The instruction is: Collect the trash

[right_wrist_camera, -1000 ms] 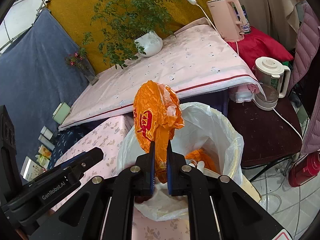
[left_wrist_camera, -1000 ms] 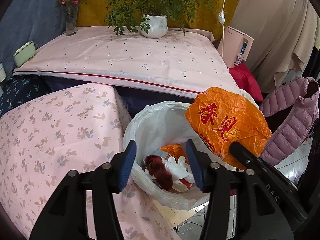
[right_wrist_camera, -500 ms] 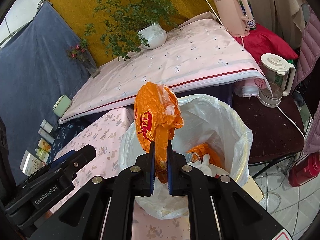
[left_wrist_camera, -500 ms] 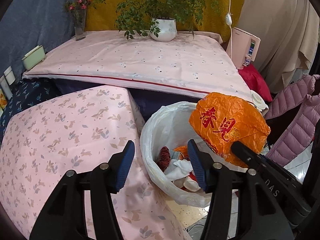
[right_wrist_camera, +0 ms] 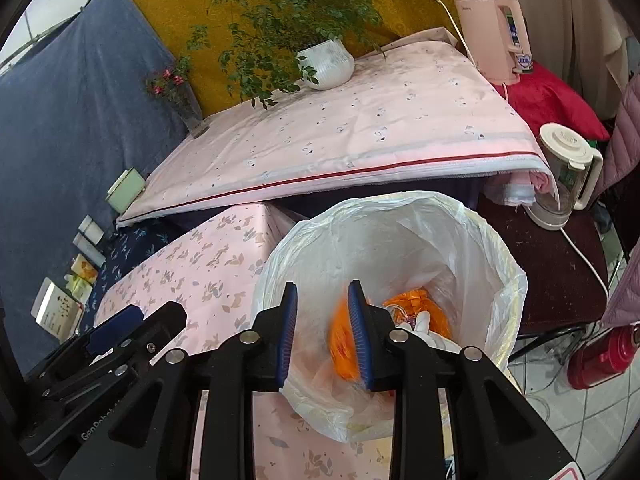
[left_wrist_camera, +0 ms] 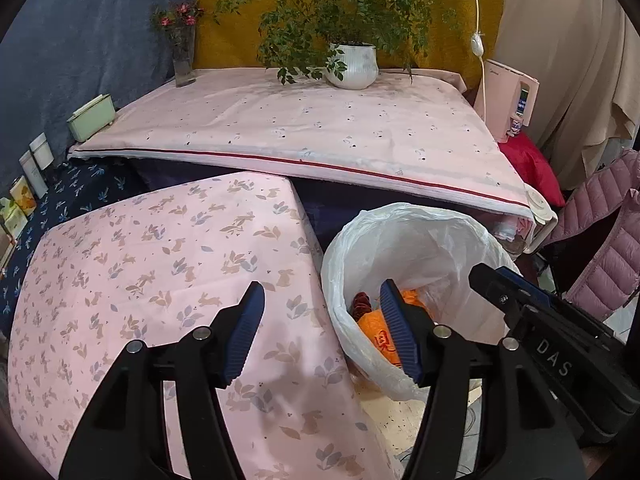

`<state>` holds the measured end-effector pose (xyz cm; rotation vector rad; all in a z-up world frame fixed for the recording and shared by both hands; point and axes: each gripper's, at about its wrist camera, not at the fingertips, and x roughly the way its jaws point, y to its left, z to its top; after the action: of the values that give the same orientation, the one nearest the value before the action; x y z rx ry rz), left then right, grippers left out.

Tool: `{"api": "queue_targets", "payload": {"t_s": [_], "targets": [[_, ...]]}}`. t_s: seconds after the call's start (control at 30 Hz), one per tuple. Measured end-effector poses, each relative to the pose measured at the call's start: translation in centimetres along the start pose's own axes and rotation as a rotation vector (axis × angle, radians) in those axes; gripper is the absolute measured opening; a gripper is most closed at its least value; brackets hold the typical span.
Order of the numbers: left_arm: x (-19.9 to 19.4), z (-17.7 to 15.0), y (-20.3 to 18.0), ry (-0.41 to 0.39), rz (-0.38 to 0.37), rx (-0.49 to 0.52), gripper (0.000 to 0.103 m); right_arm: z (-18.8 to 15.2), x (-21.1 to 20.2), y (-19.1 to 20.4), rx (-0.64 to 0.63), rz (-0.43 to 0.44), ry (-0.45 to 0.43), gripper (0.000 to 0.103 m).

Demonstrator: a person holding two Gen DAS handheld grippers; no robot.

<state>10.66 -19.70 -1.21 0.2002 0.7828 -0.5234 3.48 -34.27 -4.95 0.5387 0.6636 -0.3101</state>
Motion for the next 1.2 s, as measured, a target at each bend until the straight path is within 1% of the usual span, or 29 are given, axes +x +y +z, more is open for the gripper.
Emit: {"api": "queue_targets", "payload": {"t_s": [0.03,0.07,0.17,0.27,0.37,0.4,0.43,0.53,0.57,0.6,0.67,0.77,0.93,1.03,1.1,1.13,1.2], "targets": [[-0.1,-0.1,0.2,0.001,0.006,-0.004,0.058,0.0,-0.1,0.2,-0.011,-0.004,-0.001,0.029],[-0.2,-0.3,0.4,0.000,0.010,-0.007,0.058,-0.1,-0.2,0.5,-0.023,-0.010,-0.001,0.033],[-0.7,-0.9,0.9,-0.010,0.042,-0.011,0.068,-0.3,-0.7,1.2,-0.051,-0.028,-0.004,0.045],[-1.3,-1.6,1.5,-0.018,0.065,-0.017,0.068,-0.7,-1.5,1.9,-0.089,-0.038,-0.005,0.055],[-1.7,-2.3,2.3,-0.008,0.072,-0.037,0.069,-1.3,-2.2,2.4,-0.127,-0.063,-0.002,0.062],[-1.8,-2.6,2.5,-0.005,0.074,-0.046,0.069,-1.6,-2.4,2.6,-0.147,-0.077,-0.004,0.063],[-2.0,-3.0,2.8,0.001,0.079,-0.054,0.069,-1.9,-2.7,2.8,-0.163,-0.098,-0.007,0.066],[-2.6,-4.0,3.4,0.004,0.097,-0.074,0.073,-2.9,-3.1,3.1,-0.202,-0.157,-0.002,0.075],[-2.8,-4.4,3.7,0.005,0.100,-0.080,0.076,-3.2,-3.2,3.1,-0.208,-0.169,0.001,0.079],[-2.9,-4.7,3.9,0.008,0.104,-0.087,0.079,-3.6,-3.3,3.1,-0.214,-0.179,0.007,0.080],[-3.1,-5.4,4.3,0.013,0.109,-0.102,0.080,-4.3,-3.6,2.9,-0.211,-0.195,0.012,0.083],[-3.2,-6.3,4.8,0.031,0.110,-0.118,0.081,-5.1,-4.2,2.7,-0.199,-0.219,0.018,0.085],[-3.3,-7.2,4.9,0.031,0.122,-0.110,0.082,-6.4,-4.4,2.5,-0.184,-0.245,0.053,0.086],[-3.3,-7.5,4.7,0.029,0.124,-0.099,0.086,-7.2,-4.4,2.7,-0.207,-0.257,0.048,0.087],[-3.2,-7.7,4.6,0.033,0.126,-0.098,0.087,-7.5,-4.4,2.7,-0.216,-0.261,0.046,0.094],[-3.1,-7.8,4.5,0.037,0.124,-0.098,0.087,-7.6,-4.4,2.6,-0.211,-0.258,0.047,0.097],[-3.0,-7.9,4.4,0.041,0.120,-0.093,0.087,-7.7,-4.7,2.3,-0.202,-0.266,0.035,0.096]]}}
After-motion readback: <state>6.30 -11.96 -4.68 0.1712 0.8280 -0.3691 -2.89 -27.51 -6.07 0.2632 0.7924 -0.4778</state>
